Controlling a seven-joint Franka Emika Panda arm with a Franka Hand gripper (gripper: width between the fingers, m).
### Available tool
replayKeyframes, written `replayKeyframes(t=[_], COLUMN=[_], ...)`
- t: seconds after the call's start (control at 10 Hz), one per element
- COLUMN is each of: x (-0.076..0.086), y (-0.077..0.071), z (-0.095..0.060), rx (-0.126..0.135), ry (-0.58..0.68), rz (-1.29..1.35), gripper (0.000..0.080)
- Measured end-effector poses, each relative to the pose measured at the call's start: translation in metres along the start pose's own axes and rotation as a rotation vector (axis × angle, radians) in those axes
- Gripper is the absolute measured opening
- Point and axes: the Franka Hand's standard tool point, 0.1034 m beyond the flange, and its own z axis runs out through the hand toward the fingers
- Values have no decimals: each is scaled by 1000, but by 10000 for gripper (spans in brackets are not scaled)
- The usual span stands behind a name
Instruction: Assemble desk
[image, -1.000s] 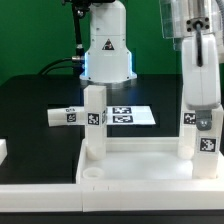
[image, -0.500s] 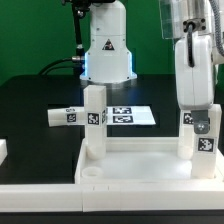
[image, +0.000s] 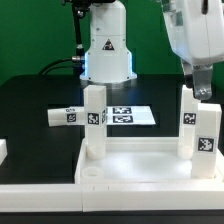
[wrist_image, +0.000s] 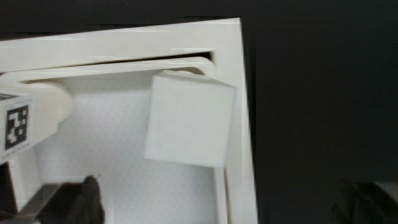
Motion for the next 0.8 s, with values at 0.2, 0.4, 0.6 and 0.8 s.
replayKeyframes(t=[0.2,0.4,0.6,0.8], x=[0,1,13,18], y=[0,1,-2,-2], z=[1,2,-8,-11], rx=[-1,-3,-3,-5], ry=[1,2,-2,-2], rz=[0,0,-89,-98], gripper=[649,649,649,649])
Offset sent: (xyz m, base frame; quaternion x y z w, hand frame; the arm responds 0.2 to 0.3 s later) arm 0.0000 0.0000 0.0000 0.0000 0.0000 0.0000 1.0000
